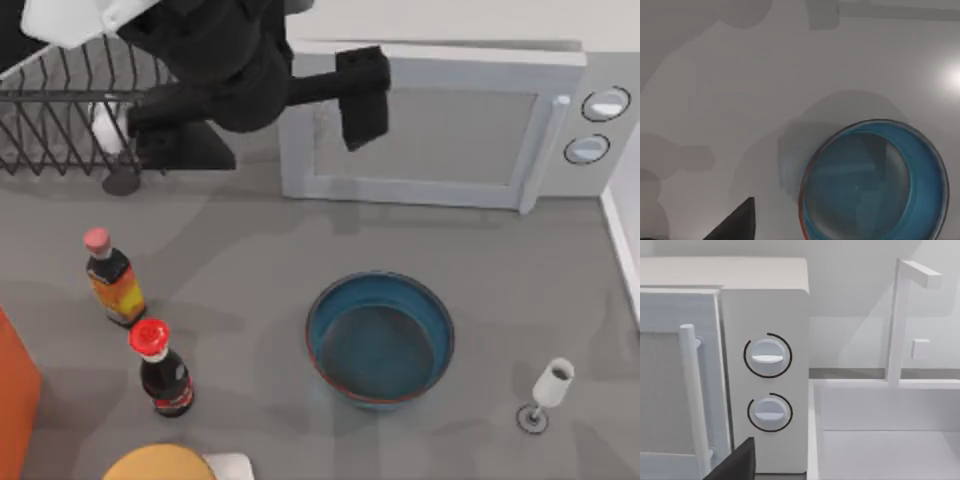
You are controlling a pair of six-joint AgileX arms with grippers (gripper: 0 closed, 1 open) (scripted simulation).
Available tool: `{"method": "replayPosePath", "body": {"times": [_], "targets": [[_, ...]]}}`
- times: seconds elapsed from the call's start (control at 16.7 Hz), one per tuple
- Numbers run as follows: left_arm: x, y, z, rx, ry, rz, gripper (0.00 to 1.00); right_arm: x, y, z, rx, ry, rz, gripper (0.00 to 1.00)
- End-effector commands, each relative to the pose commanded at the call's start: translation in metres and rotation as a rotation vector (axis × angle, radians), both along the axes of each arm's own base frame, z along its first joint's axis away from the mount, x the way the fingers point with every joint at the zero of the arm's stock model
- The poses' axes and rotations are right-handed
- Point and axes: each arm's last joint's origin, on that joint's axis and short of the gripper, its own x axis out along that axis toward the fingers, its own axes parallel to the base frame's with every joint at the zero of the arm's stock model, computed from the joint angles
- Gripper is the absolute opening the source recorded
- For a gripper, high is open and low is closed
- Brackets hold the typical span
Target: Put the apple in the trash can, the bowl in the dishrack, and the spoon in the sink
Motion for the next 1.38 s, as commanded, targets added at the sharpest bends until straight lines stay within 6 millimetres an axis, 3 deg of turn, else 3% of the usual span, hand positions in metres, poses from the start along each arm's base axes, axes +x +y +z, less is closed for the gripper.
{"method": "replayPosePath", "body": {"times": [0.12, 0.3, 0.6, 0.78, 1.2, 1.38], "targets": [[0.013, -0.046, -0.018, 0.062, 0.116, -0.005, 1.00, 0.000, 0.000, 0.000, 0.000, 0.000, 0.000, 1.00], [0.015, -0.105, -0.047, 0.147, 0.232, -0.007, 1.00, 0.000, 0.000, 0.000, 0.000, 0.000, 0.000, 1.00], [-0.001, -0.164, -0.081, 0.232, 0.307, -0.003, 1.00, 0.000, 0.000, 0.000, 0.000, 0.000, 0.000, 1.00], [-0.007, -0.176, -0.092, 0.257, 0.323, -0.002, 1.00, 0.000, 0.000, 0.000, 0.000, 0.000, 0.000, 1.00], [-0.004, -0.176, -0.095, 0.255, 0.321, -0.001, 1.00, 0.000, 0.000, 0.000, 0.000, 0.000, 0.000, 1.00], [-0.002, -0.178, -0.116, 0.251, 0.318, -0.003, 1.00, 0.000, 0.000, 0.000, 0.000, 0.000, 0.000, 1.00]]}}
